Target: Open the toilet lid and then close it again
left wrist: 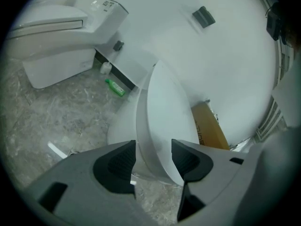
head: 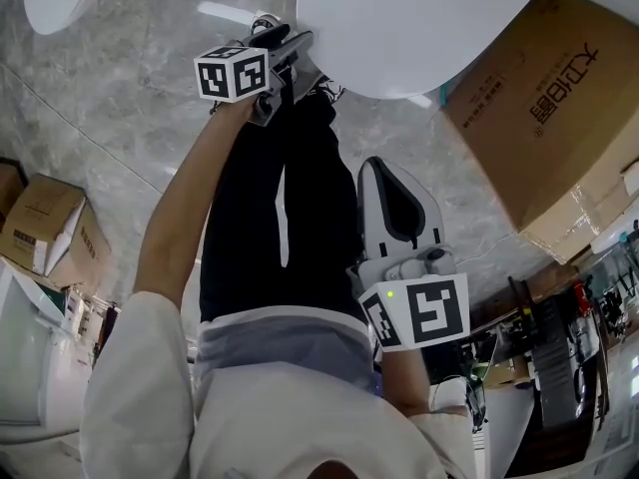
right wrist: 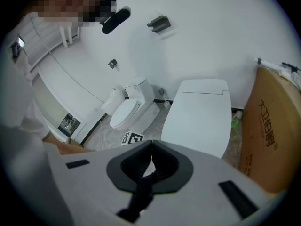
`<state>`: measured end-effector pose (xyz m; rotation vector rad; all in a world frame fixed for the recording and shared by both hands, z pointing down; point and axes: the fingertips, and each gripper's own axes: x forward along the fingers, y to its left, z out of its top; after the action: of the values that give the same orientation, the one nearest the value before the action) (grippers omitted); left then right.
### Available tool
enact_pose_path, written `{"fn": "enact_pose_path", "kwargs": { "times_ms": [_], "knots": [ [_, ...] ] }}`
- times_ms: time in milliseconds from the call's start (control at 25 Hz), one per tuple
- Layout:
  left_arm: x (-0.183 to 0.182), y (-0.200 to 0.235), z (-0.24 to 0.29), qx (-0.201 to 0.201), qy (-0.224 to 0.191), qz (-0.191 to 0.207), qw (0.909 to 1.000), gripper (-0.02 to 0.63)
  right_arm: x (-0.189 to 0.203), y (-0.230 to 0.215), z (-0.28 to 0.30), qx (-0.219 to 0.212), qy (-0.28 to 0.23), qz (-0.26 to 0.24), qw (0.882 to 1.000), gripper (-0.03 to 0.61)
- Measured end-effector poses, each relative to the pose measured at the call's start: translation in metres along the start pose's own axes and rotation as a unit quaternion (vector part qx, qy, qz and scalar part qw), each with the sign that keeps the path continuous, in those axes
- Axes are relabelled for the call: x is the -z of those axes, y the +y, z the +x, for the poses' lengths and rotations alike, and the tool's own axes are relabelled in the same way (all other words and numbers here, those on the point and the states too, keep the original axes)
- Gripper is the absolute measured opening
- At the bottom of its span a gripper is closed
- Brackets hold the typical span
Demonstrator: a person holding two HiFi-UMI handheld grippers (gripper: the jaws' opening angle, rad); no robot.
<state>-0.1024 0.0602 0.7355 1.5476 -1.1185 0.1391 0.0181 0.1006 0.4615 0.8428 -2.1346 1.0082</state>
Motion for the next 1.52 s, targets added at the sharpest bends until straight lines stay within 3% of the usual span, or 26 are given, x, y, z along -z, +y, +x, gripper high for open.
{"fn": "enact_pose_path", "kwargs": {
  "times_ms": [600,800,1520],
  "knots": [
    [-0.001,0.007,0.027,0.101,-0.004,-0.077,0.9919,0.230,0.014,-0.010,0.012,-0.005,0.026,0.012,1.000,0.011],
    [-0.002,0.001,0.027,0.084,0.016,-0.041,0.9955,0.228,0.017,-0.010,0.014,-0.005,0.029,0.015,0.999,0.011],
    [-0.012,-0.024,0.003,0.084,-0.003,-0.030,0.9960,0.224,0.015,0.004,0.013,-0.017,0.028,0.012,0.999,0.011]
  ]
}}
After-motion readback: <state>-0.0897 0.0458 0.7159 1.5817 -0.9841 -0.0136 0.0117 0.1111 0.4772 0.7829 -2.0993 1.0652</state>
